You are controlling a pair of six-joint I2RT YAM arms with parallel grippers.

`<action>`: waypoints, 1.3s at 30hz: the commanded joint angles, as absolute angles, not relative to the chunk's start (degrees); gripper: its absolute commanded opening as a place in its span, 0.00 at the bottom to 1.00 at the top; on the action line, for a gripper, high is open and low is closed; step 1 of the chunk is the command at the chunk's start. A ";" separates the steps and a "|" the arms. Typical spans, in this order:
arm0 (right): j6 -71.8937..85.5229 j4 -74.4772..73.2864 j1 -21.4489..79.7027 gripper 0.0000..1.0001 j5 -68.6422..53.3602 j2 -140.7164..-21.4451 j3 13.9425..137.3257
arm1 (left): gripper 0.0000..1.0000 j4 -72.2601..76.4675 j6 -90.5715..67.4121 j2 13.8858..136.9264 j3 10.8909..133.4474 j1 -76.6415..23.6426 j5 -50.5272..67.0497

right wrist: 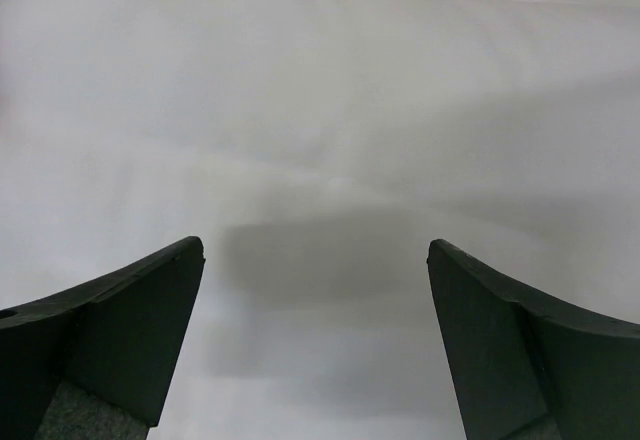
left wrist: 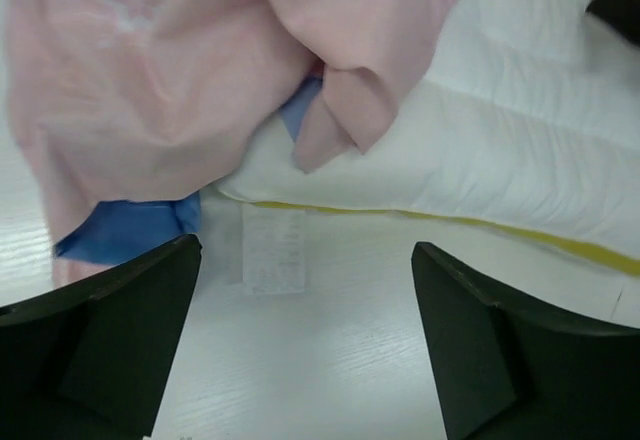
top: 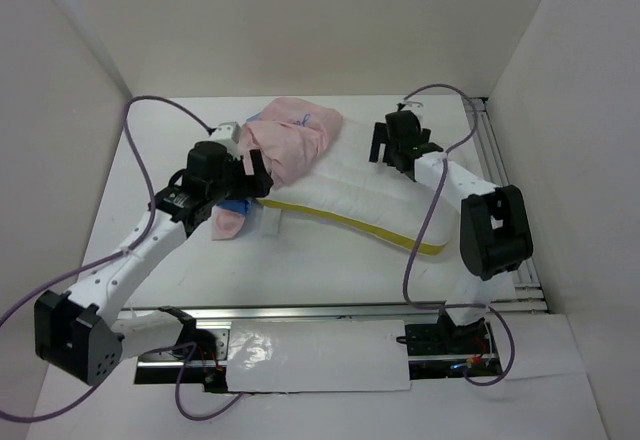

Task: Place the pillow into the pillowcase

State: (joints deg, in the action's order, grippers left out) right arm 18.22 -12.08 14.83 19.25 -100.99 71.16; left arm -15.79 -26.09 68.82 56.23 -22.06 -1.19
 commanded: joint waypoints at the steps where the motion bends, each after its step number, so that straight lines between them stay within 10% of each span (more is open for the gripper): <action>1: 10.30 -11.17 23.27 1.00 16.70 -92.22 70.85 | 1.00 -19.41 -31.27 61.11 54.94 -22.15 -12.72; 15: 10.81 -4.22 39.19 0.86 -3.94 -96.58 76.72 | 1.00 -11.53 -39.11 57.22 30.68 -18.81 -9.59; 31: 16.52 0.87 43.59 0.62 7.46 -107.84 84.20 | 1.00 -4.65 -38.14 78.73 39.01 -18.81 -18.80; 39: 16.52 4.67 42.80 0.31 5.73 -110.21 84.80 | 0.60 -7.82 -40.78 86.82 45.34 -17.06 -23.37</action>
